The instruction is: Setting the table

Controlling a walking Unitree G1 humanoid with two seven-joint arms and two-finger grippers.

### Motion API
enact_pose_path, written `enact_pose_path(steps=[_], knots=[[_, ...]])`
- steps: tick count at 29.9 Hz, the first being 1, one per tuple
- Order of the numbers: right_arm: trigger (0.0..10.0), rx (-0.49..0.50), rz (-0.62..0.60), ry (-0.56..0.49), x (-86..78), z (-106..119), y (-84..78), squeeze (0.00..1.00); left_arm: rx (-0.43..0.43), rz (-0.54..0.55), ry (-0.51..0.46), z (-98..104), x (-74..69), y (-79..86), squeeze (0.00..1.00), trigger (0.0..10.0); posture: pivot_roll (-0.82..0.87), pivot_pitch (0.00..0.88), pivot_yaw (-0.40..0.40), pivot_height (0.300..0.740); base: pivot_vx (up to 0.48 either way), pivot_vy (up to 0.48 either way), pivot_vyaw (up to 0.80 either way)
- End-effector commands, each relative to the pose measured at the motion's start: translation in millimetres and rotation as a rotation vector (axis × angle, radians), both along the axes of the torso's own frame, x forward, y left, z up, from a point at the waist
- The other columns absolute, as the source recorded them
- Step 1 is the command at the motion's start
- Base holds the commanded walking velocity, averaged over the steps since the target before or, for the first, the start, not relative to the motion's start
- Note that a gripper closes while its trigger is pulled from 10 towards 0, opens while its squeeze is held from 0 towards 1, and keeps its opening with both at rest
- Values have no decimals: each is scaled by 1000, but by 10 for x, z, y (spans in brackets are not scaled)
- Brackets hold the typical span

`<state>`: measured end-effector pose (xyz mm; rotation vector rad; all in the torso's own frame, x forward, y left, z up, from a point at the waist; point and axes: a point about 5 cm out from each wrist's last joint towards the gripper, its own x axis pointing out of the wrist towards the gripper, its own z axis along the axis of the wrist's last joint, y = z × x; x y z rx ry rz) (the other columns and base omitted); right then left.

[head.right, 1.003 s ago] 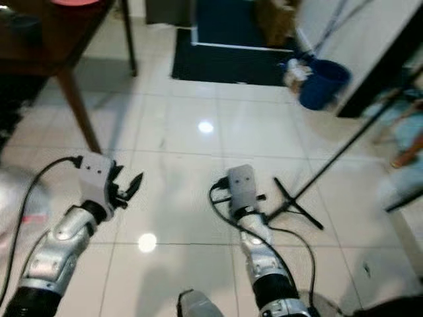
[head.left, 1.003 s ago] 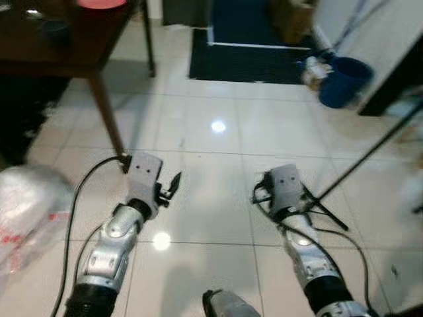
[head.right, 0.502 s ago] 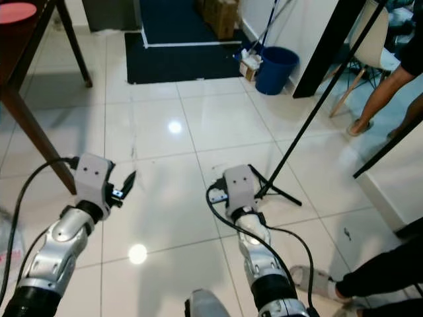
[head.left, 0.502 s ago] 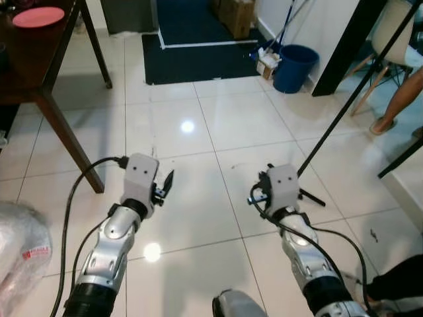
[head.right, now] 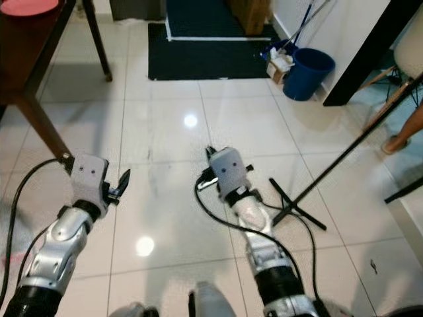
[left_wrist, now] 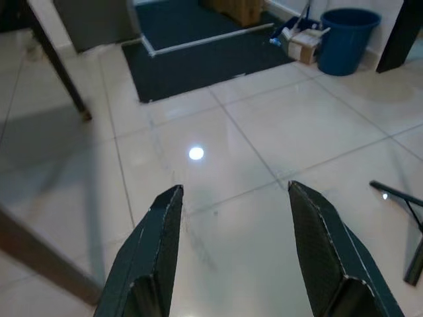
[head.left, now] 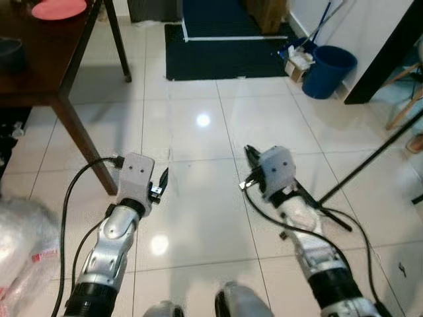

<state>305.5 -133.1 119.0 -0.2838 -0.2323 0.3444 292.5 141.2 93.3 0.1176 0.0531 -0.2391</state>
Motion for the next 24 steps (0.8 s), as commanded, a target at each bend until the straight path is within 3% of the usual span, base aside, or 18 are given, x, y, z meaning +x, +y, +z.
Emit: enact_pose_path(steps=[1,24], knots=[[10000,18,-44,32,9,-42,-91,0,-13,-31,0,-9,-12,-73,0,10000,-133,0,38,740,480,0,0],[10000,86,-152,108,-24,-157,-219,0,-8,-61,-3,8,-10,-92,0,10000,-134,0,54,740,480,0,0]])
